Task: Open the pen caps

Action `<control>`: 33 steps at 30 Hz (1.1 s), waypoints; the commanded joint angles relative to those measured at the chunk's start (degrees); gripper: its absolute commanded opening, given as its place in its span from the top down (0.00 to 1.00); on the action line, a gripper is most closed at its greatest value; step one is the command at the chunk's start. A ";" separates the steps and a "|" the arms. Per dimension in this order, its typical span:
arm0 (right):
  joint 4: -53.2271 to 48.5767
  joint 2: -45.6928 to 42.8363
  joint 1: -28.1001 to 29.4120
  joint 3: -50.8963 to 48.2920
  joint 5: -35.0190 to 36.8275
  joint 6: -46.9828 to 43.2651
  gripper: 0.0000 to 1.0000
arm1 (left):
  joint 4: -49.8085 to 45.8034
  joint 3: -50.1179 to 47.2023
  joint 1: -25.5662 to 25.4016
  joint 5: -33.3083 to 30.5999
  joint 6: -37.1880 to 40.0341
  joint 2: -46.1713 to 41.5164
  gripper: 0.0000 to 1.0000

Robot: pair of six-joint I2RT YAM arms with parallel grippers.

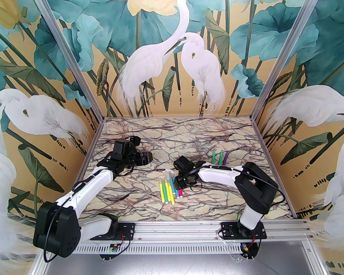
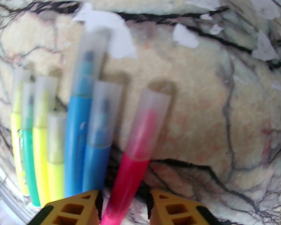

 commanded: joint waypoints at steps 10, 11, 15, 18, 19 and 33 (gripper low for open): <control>-7.30 2.12 1.74 4.03 9.27 1.65 0.66 | 0.92 0.74 0.22 0.29 -0.60 0.08 0.31; -8.43 2.39 2.10 4.62 10.49 1.69 0.66 | 0.92 0.80 0.22 0.27 -0.53 0.04 0.31; -11.56 3.26 3.55 6.46 13.02 1.66 0.67 | 0.98 1.04 0.29 0.22 -0.52 0.03 0.31; -12.86 3.60 4.37 7.14 13.66 1.89 0.67 | 1.08 1.17 0.22 0.27 -0.56 0.11 0.31; -13.03 3.68 4.61 7.23 13.72 2.13 0.67 | 1.09 1.26 0.22 0.27 -0.55 0.20 0.31; -14.26 5.24 6.07 7.66 13.49 3.65 0.69 | 1.71 1.05 0.22 0.75 -0.43 1.17 0.31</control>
